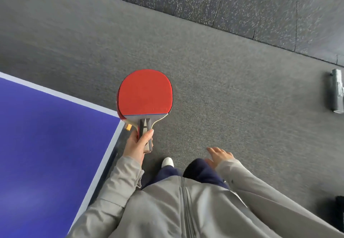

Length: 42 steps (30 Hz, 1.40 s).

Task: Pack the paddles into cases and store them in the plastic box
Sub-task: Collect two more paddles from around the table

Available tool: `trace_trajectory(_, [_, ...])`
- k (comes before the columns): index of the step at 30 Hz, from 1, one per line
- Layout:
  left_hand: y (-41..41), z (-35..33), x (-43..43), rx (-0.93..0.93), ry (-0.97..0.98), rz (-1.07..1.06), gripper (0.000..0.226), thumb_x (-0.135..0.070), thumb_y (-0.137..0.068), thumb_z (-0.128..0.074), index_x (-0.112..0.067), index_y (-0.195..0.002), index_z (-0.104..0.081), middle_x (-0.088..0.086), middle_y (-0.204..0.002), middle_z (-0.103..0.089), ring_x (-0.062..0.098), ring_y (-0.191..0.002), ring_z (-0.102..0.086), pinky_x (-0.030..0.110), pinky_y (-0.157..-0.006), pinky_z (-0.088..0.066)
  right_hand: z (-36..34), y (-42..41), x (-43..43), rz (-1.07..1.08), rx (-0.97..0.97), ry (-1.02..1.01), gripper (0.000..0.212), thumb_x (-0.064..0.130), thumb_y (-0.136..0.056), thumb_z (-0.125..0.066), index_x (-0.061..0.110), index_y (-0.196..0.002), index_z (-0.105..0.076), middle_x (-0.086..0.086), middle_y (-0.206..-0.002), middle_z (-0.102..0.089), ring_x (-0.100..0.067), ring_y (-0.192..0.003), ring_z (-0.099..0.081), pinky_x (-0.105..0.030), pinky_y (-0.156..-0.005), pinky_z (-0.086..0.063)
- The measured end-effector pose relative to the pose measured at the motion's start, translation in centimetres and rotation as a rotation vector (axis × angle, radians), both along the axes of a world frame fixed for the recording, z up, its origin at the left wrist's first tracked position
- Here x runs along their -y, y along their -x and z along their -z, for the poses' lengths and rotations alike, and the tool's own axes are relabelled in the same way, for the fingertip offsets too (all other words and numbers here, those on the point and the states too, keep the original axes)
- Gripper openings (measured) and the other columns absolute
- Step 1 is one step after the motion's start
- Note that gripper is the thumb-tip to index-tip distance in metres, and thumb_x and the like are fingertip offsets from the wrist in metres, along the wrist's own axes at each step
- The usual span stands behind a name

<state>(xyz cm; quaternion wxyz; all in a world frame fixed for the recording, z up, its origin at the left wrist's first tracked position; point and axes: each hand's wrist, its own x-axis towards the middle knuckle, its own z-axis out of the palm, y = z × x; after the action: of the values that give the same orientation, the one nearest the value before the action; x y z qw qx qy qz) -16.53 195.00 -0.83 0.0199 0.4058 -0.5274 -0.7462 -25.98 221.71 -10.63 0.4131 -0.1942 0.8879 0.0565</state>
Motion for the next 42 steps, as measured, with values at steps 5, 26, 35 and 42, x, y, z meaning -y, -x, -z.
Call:
trace_trajectory(5, [4.5,-0.5,2.8,-0.011,0.02,-0.141,0.018,-0.029,-0.069,-0.063,-0.018,-0.081,-0.055,-0.001,-0.068,-0.05,0.014,-0.063,-0.048,0.027,-0.06,-0.038,-0.1,8.5,3.4,-0.114,-0.034,-0.002,0.051,0.052,-0.093,-0.034,0.028,-0.138,-0.034,0.005,-0.144,-0.039,-0.016,-0.136,-0.029,-0.038,-0.109,-0.023])
trace_trajectory(26, [25.6,-2.0,10.8,-0.005,-0.068,-1.022,0.009,-0.013,-0.092,-0.055,-0.015,-0.083,-0.056,-0.006,-0.06,-0.059,0.007,-0.058,-0.057,0.022,-0.064,-0.046,0.2,43.3,28.5,-0.819,0.093,0.004,0.055,0.047,-0.097,-0.033,0.022,-0.145,-0.023,-0.002,-0.152,-0.025,-0.025,-0.138,-0.028,-0.045,-0.113,-0.024])
trace_trajectory(35, [31.2,0.4,26.5,-0.029,-0.045,-1.16,0.011,-0.007,-0.091,-0.055,-0.013,-0.083,-0.057,-0.009,-0.053,-0.061,0.004,-0.049,-0.058,0.013,-0.046,-0.045,1.7,49.0,48.0,-0.927,0.086,-0.004,0.056,0.048,-0.097,-0.035,0.022,-0.145,-0.024,-0.001,-0.153,-0.025,-0.025,-0.137,-0.031,-0.043,-0.112,-0.026])
trace_trajectory(42, [36.0,-0.9,41.8,-0.05,-0.036,-1.082,0.012,-0.019,-0.077,-0.068,-0.017,-0.082,-0.057,-0.008,-0.061,-0.058,0.01,-0.06,-0.051,0.025,-0.058,-0.04,-0.8,54.6,60.5,-0.794,0.078,0.013,0.055,0.047,-0.097,-0.035,0.025,-0.146,-0.022,-0.001,-0.153,-0.027,-0.025,-0.135,-0.035,-0.041,-0.111,-0.029])
